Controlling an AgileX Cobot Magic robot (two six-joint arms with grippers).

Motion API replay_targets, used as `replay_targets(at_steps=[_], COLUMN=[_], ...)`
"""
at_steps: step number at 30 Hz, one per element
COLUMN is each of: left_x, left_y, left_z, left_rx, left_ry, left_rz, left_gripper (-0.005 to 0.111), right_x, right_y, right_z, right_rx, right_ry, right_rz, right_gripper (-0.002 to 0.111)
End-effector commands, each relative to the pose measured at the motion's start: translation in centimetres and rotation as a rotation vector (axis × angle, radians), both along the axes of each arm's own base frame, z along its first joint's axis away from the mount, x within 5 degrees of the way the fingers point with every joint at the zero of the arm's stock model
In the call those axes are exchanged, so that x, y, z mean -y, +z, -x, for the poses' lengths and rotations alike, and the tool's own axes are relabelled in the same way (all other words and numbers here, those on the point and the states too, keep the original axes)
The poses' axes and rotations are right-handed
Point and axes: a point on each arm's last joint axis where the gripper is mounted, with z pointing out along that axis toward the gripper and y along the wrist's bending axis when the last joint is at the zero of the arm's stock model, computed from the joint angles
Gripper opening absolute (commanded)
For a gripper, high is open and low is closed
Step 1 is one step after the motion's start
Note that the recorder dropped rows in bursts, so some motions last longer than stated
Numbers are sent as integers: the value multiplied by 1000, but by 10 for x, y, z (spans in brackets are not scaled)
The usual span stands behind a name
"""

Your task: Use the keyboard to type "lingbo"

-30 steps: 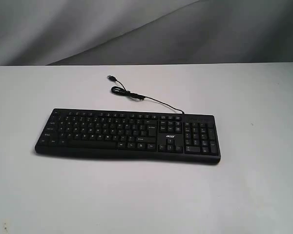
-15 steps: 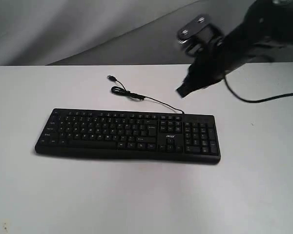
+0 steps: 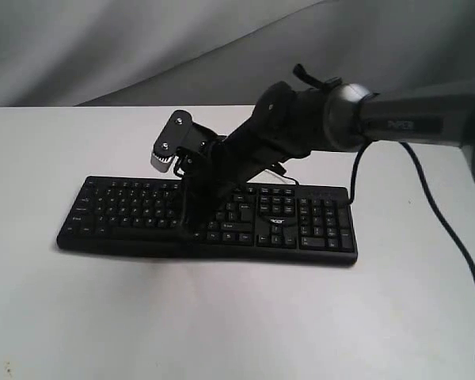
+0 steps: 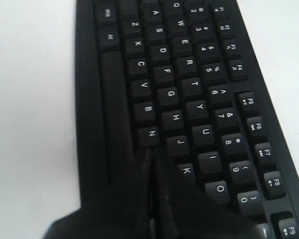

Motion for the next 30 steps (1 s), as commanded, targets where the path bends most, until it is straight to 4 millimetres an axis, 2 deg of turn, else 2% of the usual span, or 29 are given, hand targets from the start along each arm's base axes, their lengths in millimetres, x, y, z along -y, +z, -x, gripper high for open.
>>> replay_targets(at_steps=[1,6,14,30], left_x=[0,0,0,0], left_y=[-1,-1,-1,-1], left_z=[0,0,0,0], left_rx=[9,9,9,9], left_ry=[-8,-8,-8,-8], left_rz=[0,0,0,0], left_gripper=[1,1,1,1], right_x=[-2,12,11,8], right_y=[-4,-10,-23,-22], right_z=[-14,-29,-27,-25], right_rx=[19,31,5,8], right_ry=[-14,-43,9,35], right_rz=[37,83,104,75], right_gripper=[0,0,0,0])
